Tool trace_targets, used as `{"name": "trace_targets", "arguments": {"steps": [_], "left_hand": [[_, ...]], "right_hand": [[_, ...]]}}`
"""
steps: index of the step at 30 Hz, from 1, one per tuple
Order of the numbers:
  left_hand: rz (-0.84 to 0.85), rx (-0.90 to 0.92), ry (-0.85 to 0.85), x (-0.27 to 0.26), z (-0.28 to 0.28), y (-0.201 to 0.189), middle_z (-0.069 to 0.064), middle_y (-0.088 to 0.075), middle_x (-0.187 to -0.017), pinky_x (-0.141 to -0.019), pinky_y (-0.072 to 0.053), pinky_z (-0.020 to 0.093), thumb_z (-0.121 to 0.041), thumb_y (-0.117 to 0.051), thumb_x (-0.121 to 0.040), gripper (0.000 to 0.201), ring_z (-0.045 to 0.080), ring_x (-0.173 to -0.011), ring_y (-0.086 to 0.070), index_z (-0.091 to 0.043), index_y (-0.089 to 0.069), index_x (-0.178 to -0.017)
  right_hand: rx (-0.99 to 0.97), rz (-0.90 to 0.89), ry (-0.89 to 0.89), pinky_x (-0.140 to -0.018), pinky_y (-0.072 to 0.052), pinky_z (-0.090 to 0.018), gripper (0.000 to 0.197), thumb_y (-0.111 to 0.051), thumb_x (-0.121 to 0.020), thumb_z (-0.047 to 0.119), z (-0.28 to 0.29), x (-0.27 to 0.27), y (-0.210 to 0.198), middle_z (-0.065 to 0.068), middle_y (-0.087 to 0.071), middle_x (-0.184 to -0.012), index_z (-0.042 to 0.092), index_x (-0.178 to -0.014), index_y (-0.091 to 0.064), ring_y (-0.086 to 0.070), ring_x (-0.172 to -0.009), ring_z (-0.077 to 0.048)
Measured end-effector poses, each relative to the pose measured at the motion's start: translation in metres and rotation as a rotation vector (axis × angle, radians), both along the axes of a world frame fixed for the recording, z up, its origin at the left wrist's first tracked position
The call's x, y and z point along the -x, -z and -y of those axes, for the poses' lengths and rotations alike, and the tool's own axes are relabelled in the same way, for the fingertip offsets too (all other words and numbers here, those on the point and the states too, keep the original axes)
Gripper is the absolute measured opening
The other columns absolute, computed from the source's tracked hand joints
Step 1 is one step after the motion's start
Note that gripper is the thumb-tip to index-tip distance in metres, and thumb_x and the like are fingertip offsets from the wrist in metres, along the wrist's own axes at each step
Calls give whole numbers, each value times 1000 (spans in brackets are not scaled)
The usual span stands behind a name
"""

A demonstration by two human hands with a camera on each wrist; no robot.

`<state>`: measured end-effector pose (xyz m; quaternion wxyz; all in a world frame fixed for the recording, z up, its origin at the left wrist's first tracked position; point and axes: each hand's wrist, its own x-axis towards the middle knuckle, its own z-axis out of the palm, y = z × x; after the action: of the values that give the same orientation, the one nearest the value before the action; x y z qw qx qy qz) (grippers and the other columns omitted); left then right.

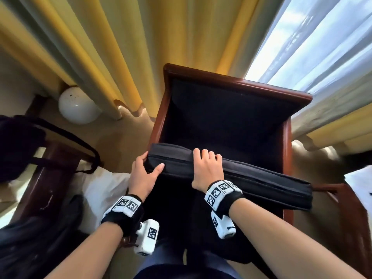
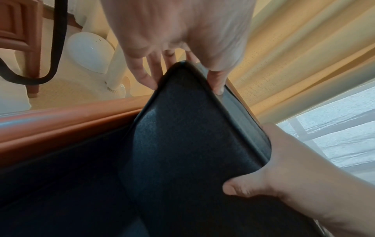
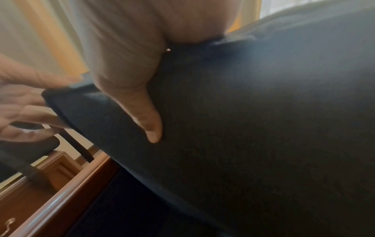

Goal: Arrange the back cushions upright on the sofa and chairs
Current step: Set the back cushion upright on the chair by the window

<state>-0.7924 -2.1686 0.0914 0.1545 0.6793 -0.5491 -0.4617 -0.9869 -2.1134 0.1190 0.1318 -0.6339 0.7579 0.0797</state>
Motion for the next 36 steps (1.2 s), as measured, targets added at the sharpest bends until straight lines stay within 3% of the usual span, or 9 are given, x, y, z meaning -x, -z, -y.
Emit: {"name": "trace_targets", "arguments": {"steps": [6,11,14,19,22,26,32,34,36], "left_hand": [[-63,-37,89,-10,3,-1,8,-42,-145,-112,-41,45,-38,-83,-76,86,25,-129,-51,-18,-38,-146],[-114,-94,324,-26,-1,-13,2,-31,-147,-117,-35,41,-69,-88,-33,139,17,-134,-43,-28,-27,-151],[-130,-33,594,-28,1,-25,-3,-24,-153,-118,-27,34,-71,-88,-28,150,10,-137,-33,-33,-15,-153],[-23,298,928,-25,6,-29,1,-38,-152,-114,-34,32,-53,-92,-41,131,17,-134,-43,-18,-28,-150],[-11,403,932,-24,0,-32,9,-57,-134,-98,-46,27,-47,-86,-48,107,29,-112,-64,-7,-44,-138],[48,530,936,-11,-6,-56,4,-65,-102,-73,-47,37,-55,-73,-53,81,31,-86,-67,-12,-51,-117],[95,683,943,40,0,-139,-6,-57,-90,-63,-32,26,-45,-89,-39,83,25,-78,-59,-8,-57,-106],[30,741,984,64,5,-179,-9,-58,-91,-66,-33,25,-54,-81,-44,82,16,-77,-54,-9,-59,-108],[-30,779,1045,85,10,-213,-7,-65,-97,-73,-38,31,-62,-76,-48,85,11,-81,-55,-11,-59,-113]], "right_hand": [[2,87,42,-86,-41,-38,57,-71,-62,14,-1,2,-5,-4,-62,-98,9,-113,-47,-59,-90,-29],[139,97,3,-65,-41,-37,53,-70,-41,6,-32,8,-6,-1,-58,-69,7,-91,-53,-57,-61,-28],[256,128,-13,-58,-46,-37,55,-68,-36,5,-61,21,-15,1,-56,-63,8,-88,-55,-53,-53,-26],[366,189,4,-57,-49,-39,52,-66,-37,3,-85,33,-35,0,-55,-62,6,-88,-58,-53,-52,-27],[380,216,-5,-58,-49,-38,51,-67,-38,2,-88,31,-38,1,-56,-62,7,-88,-58,-53,-52,-25],[438,264,20,-60,-49,-36,55,-68,-37,3,-97,39,-51,2,-57,-63,8,-90,-58,-54,-53,-24],[611,370,226,-68,-40,-31,65,-80,-34,-1,-99,83,-100,4,-57,-74,3,-96,-59,-55,-62,-26],[685,431,326,-65,-44,-30,76,-90,-28,3,-97,103,-115,6,-57,-77,3,-98,-58,-61,-68,-29],[782,505,356,-64,-46,-25,86,-95,-21,11,-102,120,-124,9,-57,-76,3,-98,-57,-58,-68,-15]]}}
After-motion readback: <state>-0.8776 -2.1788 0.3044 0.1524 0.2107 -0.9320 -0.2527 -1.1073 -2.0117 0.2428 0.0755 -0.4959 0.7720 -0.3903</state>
